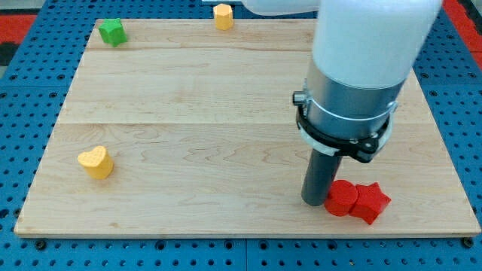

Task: Slide your arm away from the red circle

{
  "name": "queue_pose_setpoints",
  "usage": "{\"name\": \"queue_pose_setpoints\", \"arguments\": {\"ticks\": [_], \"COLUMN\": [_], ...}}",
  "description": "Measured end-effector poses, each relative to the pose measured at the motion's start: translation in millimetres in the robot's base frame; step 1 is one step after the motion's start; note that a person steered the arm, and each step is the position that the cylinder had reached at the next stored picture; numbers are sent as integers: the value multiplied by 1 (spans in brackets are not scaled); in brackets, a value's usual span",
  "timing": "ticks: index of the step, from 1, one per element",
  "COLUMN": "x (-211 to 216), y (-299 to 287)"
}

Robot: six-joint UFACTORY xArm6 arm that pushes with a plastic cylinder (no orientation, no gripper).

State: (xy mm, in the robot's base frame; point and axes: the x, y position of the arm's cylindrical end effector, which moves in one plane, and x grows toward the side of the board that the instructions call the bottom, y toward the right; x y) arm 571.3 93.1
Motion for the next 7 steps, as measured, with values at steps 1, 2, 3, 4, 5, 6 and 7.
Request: {"name": "queue_pose_setpoints", "arguments": {"ticks": [1, 2, 3, 4, 5, 6, 7], "x": [-2, -6, -20, -35, -42, -48, -50], "y": [0, -2, -26, -36, -40, -40, -40]}}
